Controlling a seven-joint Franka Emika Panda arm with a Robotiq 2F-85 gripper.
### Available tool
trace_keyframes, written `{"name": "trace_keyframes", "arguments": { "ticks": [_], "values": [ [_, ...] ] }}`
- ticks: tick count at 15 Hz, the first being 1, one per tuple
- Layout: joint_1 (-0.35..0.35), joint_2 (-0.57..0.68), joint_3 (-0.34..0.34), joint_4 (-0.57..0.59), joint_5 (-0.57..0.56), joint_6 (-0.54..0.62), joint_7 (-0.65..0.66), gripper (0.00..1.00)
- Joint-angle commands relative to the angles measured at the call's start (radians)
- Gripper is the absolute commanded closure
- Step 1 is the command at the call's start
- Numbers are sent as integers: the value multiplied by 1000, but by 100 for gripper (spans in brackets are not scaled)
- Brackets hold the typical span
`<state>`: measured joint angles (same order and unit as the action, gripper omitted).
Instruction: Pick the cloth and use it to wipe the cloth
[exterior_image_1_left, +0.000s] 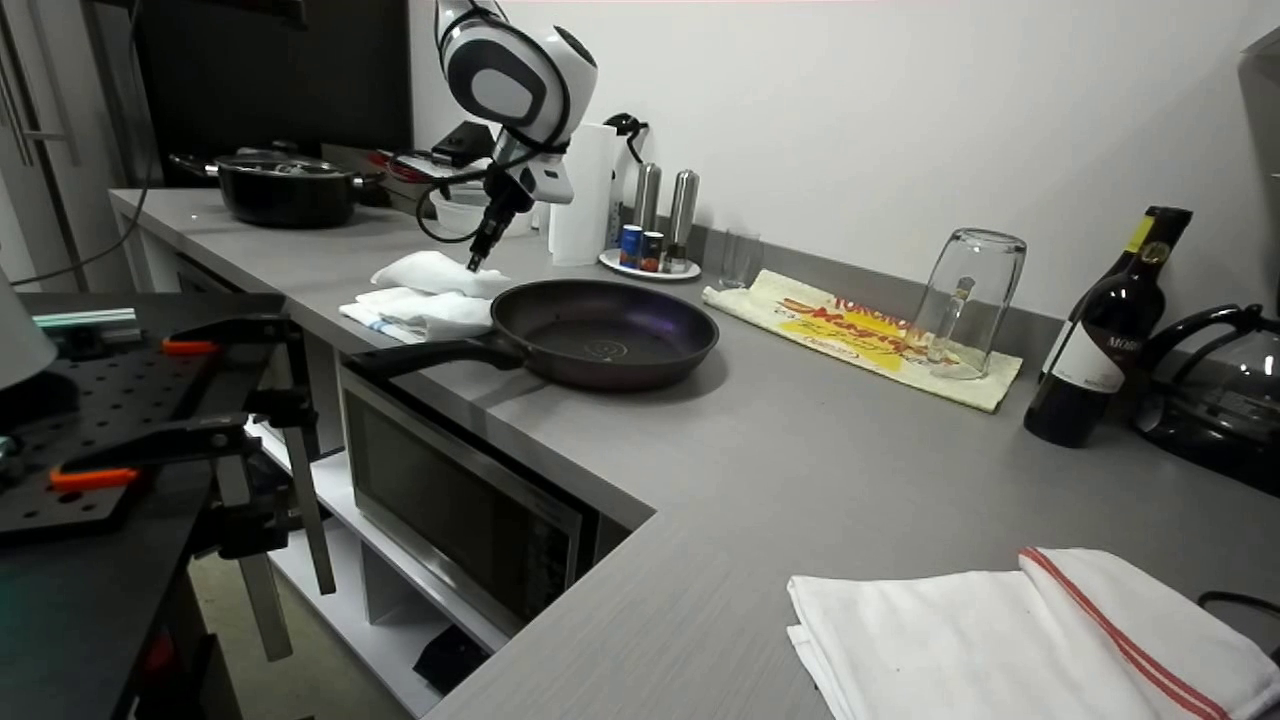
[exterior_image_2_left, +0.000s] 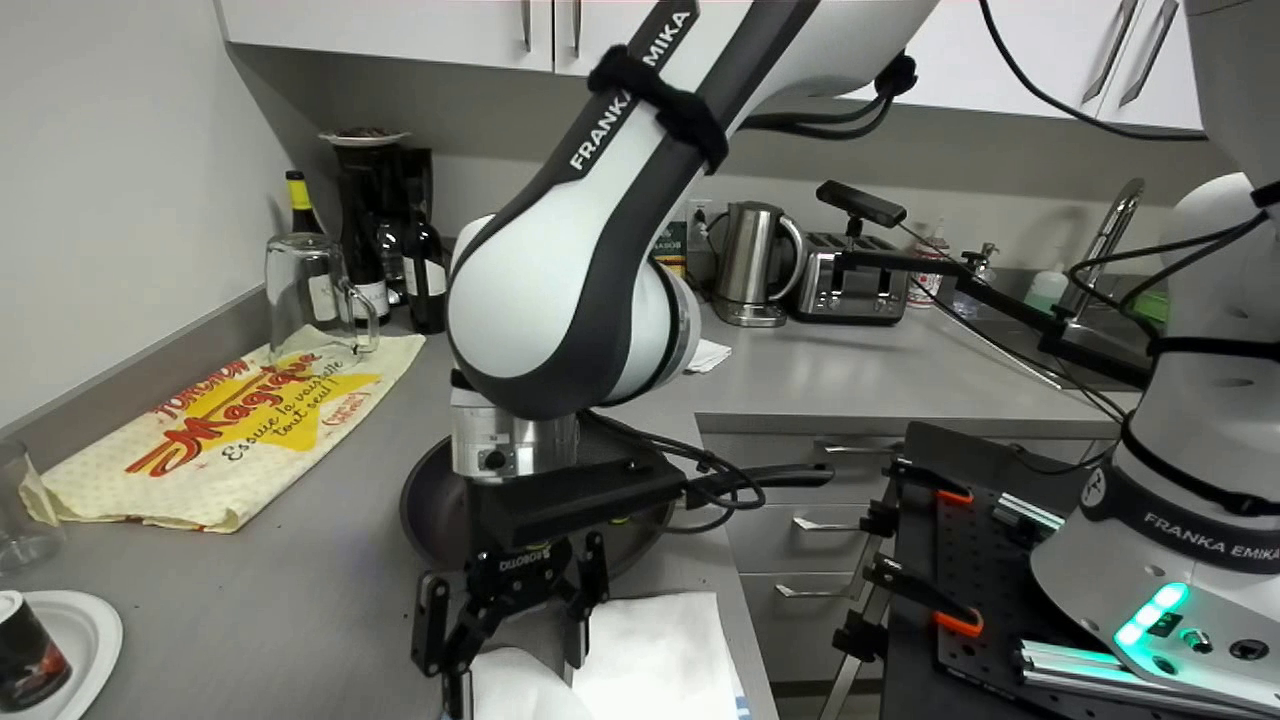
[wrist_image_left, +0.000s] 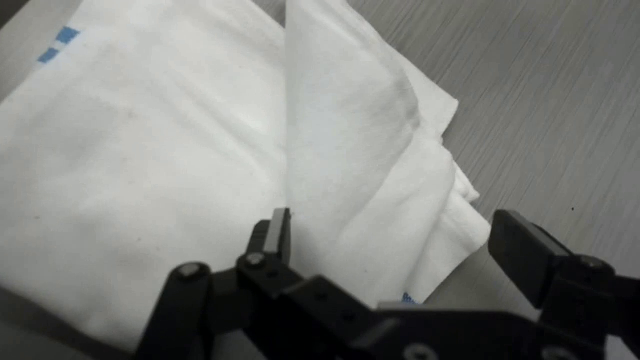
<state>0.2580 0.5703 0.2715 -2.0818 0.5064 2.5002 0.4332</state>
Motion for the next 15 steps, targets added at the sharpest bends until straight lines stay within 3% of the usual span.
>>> {"name": "trace_keyframes", "arguments": {
  "ticks": [1,15],
  "values": [
    [15,39,20,35,46,-14,19,0],
    [103,28,-23,7,-72,-115,59,0]
  ]
}}
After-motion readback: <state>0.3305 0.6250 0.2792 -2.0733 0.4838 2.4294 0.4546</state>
